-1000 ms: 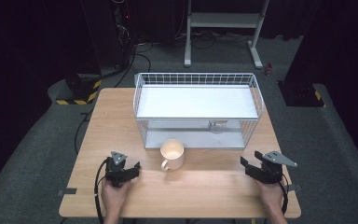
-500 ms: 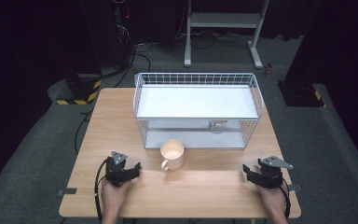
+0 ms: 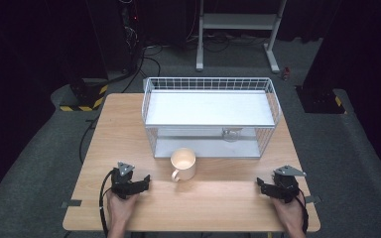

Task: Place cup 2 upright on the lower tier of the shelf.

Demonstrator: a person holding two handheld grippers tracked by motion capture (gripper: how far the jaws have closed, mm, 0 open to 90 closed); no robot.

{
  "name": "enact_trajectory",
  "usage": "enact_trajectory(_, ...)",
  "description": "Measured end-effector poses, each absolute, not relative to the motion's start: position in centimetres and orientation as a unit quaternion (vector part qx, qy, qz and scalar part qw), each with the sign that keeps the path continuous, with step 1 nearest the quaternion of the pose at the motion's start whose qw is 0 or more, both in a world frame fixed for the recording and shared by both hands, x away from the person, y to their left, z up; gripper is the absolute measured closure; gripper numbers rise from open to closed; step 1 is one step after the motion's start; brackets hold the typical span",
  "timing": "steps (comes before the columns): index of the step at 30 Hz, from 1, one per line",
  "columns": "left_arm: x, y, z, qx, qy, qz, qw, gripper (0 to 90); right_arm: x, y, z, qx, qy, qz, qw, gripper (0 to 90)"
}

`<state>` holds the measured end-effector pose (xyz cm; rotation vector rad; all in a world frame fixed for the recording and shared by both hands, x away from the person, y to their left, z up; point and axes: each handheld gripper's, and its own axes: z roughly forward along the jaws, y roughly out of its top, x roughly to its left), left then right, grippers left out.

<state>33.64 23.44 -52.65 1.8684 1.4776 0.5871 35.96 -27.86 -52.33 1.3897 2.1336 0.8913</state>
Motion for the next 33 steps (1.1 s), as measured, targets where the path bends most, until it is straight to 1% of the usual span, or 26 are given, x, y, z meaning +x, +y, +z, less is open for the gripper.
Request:
enact_trajectory(3,33.2,23.4,-52.6,0.722,0.560,0.223,0.340,13.9,36.0,-27.8,-52.3,0.504,0.771,0.322,0.219,22.6)
enact_trajectory(7,32.2,23.1,-52.5,0.730,0.549,0.214,0.347,10.7,36.0,-27.8,-52.3,0.504,0.771,0.322,0.220,22.6)
enact_trajectory(14,30.9,21.4,-52.2,0.746,0.521,0.201,0.362,7.7,36.0,-27.8,-52.3,0.505,0.770,0.322,0.220,22.6)
enact_trajectory(22,30.7,19.4,-52.0,0.762,0.499,0.193,0.364,5.8,35.9,-27.8,-52.3,0.505,0.770,0.321,0.221,22.6)
enact_trajectory(33,31.5,16.5,-51.2,0.778,0.469,0.188,0.374,4.7,35.9,-27.8,-52.3,0.505,0.770,0.322,0.220,22.3)
